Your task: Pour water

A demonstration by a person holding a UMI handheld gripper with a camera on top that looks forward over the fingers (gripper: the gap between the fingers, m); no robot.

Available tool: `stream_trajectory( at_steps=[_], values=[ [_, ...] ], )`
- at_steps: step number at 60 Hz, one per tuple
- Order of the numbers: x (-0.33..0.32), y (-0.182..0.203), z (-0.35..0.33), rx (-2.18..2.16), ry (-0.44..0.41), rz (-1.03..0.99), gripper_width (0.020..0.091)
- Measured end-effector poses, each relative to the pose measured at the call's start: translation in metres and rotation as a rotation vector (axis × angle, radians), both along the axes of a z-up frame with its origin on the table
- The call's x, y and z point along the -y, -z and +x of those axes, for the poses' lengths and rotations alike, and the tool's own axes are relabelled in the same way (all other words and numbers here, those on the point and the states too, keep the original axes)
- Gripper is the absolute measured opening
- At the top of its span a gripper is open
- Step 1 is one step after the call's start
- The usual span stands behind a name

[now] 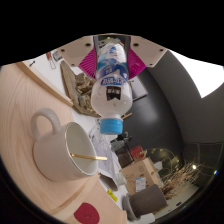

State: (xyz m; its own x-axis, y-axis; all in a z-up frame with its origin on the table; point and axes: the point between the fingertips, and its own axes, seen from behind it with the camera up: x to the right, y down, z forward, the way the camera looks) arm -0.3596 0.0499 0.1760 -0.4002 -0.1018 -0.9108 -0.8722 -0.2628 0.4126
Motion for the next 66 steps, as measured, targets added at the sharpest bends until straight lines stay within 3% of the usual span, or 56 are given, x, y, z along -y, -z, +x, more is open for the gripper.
stream_trajectory(
  at_steps=[21,28,37,48,53,60,66],
  values=[
    [-0.002,0.007,0.009,-0.089,-0.005,-0.019,0.0357],
    [0.001,-0.001,-0.001,0.117,-0.051,-0.01,0.0358],
    [0.006,-0.039,0.008,0.534,-0.068,0.08,0.0358],
    [0.015,-0.11,0.073,1.129,0.043,0.21,0.036],
    [0.018,-0.125,0.115,1.361,0.11,0.21,0.036],
    [0.024,-0.114,0.184,1.677,0.167,0.143,0.036],
    [0.026,-0.074,0.232,1.865,0.144,0.048,0.0359]
  ],
)
